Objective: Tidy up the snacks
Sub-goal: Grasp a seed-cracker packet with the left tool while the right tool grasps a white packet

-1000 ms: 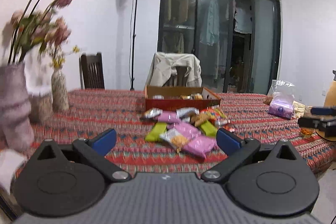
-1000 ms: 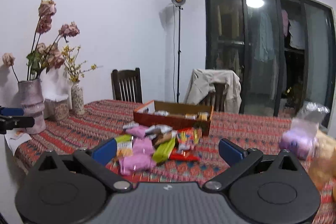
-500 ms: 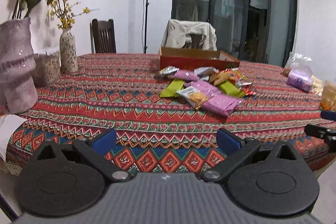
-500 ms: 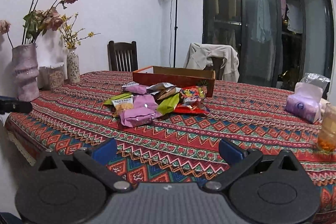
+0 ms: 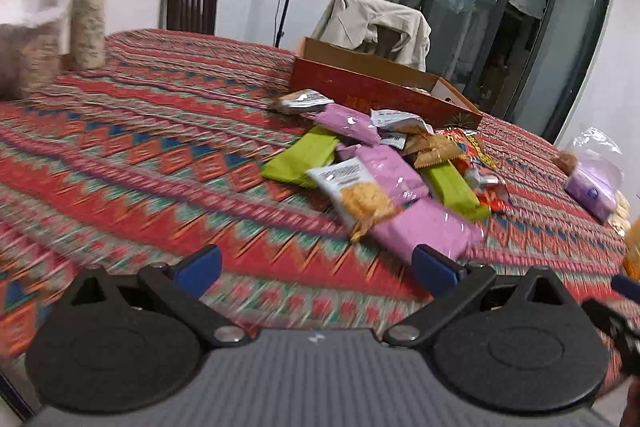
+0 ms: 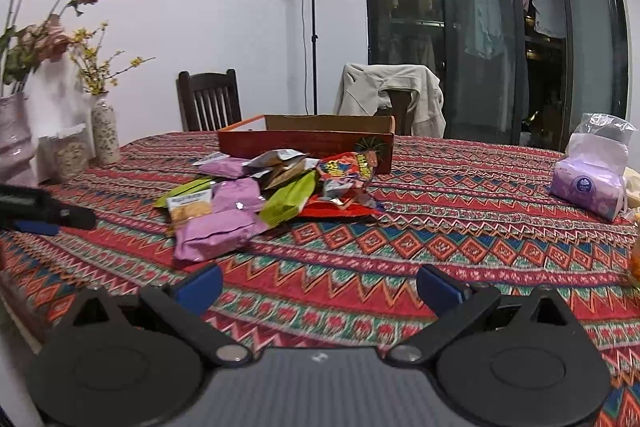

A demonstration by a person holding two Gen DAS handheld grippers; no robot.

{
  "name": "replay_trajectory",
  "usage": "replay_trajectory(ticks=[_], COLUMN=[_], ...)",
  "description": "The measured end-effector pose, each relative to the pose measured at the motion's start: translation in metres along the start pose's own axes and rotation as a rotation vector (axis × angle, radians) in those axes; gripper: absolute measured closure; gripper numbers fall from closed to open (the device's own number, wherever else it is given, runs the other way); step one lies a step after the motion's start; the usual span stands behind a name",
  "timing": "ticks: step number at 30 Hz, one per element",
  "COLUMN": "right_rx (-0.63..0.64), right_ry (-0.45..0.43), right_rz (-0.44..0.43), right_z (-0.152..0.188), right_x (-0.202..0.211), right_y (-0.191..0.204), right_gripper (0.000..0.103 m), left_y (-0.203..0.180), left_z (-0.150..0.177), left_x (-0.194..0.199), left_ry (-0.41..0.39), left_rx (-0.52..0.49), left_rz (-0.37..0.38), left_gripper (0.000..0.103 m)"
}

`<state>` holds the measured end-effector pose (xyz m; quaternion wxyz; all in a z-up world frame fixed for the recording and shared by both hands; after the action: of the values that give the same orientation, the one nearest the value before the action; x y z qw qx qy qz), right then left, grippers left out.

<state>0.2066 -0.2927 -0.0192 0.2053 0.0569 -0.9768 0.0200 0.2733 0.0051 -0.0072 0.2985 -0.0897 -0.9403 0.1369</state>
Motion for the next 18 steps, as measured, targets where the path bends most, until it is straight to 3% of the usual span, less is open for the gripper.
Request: replay_trajectory(ticks=[6,10,13,15,18], right_rx=[0.005,0.019,0.037,0.069,0.136], right_ry=[0.016,0.010,0.014,0.022,0.024], right_rz=[-0.011,-0.017,-0.026,-0.044,-0.097], right_z=[-0.026,-0.044,-0.055,-0.064,-0.081], right_x=[-0.036,-0.059,-0.078,-0.092,-0.117], right_y=[-0.010,-0.015,-0.014,-0.010,0.004], right_gripper=[0.000,0.000,0.001,0.003,0.018], left_y=[-0.017,-0.017,-0.016,-0.014,0.000], left_z=[-0.028,-0.032,-0.030,-0.026,-0.020], left_x=[-0.075,-0.114,-0.119,-0.112,-0.099], left_ry=[0.038,0.063,0.042,0.036,0.032], left_rx=[0.004,-0.018,-0.069,-0.120,-0.138], left_rz=[-0.028,-0.116,-0.154,-0.128,-0.115], left_gripper=[0.001,0.006,0.019,0.032,0.035])
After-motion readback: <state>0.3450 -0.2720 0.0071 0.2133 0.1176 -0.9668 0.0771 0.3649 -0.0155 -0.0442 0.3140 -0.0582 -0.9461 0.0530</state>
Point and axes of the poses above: each gripper's, at about its wrist camera, not at the fingertips, and x roughly against the way its jaws point, y to its left, z to its underside, the point moved 5 cm from there along -x, roughly the way its jaws point, and after that the axes turned 9 degrees about z, right-handed, at the moved point
